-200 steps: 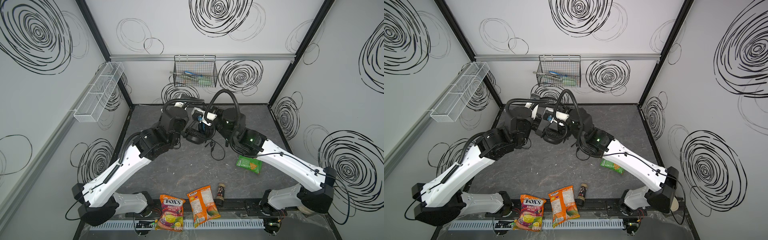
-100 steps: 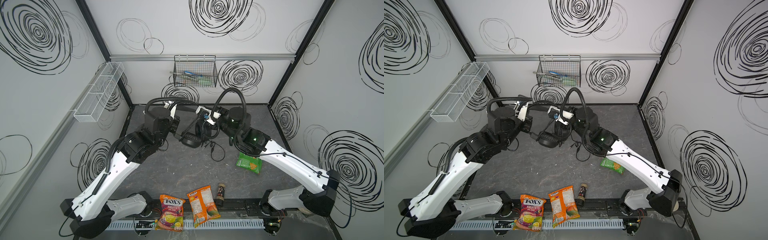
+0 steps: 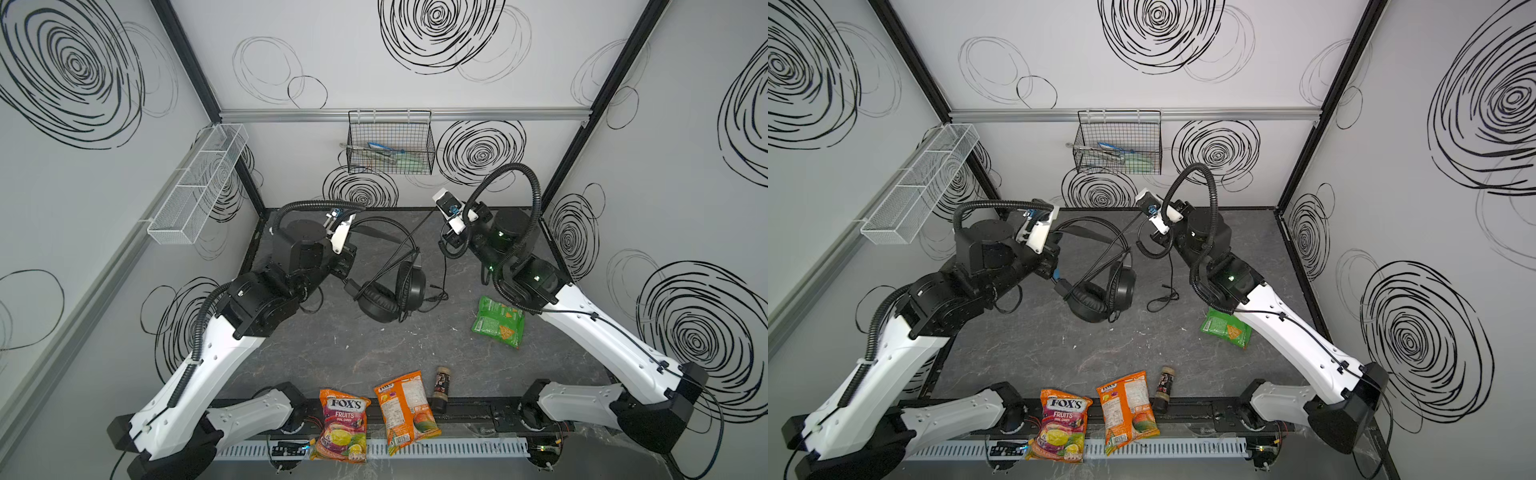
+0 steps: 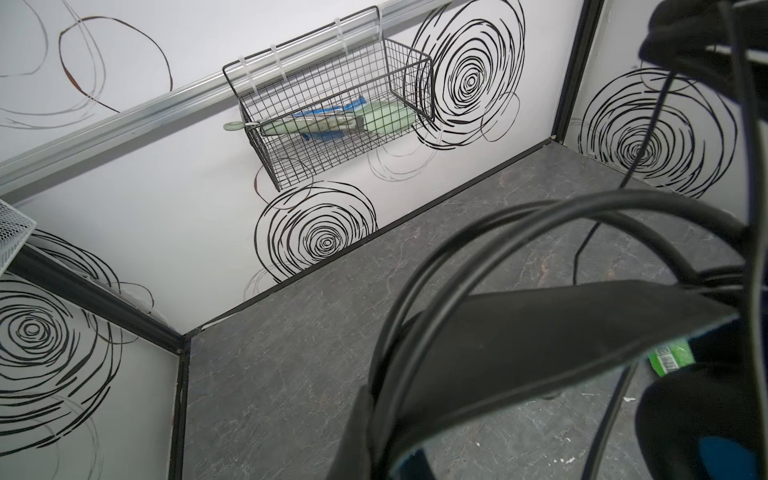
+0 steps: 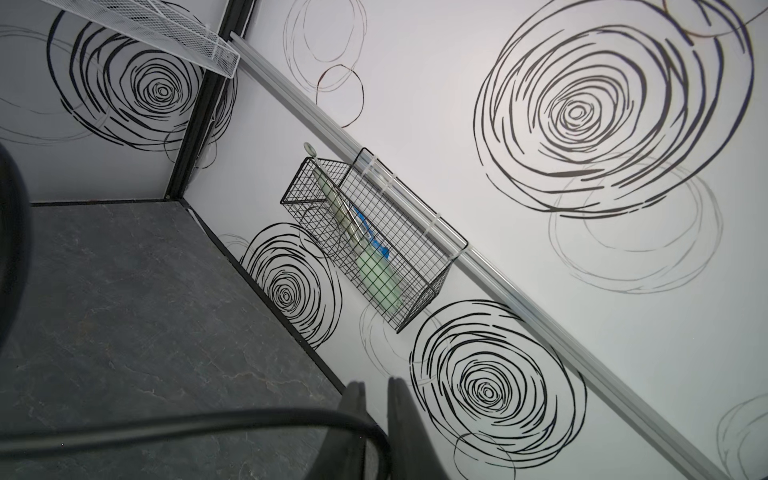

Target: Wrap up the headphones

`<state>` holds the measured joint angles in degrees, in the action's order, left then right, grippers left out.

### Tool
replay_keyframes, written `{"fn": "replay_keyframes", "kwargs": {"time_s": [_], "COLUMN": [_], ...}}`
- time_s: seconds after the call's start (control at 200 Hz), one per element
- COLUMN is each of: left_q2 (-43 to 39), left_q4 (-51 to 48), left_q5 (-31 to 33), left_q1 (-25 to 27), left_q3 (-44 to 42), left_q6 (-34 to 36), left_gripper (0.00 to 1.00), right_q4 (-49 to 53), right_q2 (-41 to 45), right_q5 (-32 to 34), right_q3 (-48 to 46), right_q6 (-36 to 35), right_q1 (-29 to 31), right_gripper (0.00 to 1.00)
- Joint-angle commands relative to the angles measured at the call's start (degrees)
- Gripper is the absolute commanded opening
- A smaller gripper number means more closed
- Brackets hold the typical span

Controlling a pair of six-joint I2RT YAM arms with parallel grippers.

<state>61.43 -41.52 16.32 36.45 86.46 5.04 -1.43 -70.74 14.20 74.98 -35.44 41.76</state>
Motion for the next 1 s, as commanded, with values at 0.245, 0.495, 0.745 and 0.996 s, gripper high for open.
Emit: {"fn": "replay_keyframes", "kwargs": {"time_s": [0.245,0.495,0.745,0.996], "left_q2": [-1.81,-1.0,0.97,2.54], "left_q4": [7.06,10.29,14.09,25.66], "left_q5": [-14.3,-18.13,-21.68,-26.78], "left_q1": [-2.12,-2.6,-4.75,-6.77], "left_q3": [6.36,9.23,13.84,12.5], "left_q6": [-8.89,-14.25,-21.63,-35.96], "left_gripper": [0.0,0.0,0.0,0.0], "right_q4": [-5.59,-7.55,-8.54,-11.87], "right_q2": [1.26,1.31,0.19,-0.89], "right_q5": [-6.82,-10.77,-14.39,-18.63], "right_q3": [-2.33,-5.98,-8.87,-8.24], "right_q6": [16.5,23.13,30.33,36.54], "right_q1": [-8.36,-8.47,-8.26,-7.83], "right_gripper": [0.14,0.11,0.0,0.02]}}
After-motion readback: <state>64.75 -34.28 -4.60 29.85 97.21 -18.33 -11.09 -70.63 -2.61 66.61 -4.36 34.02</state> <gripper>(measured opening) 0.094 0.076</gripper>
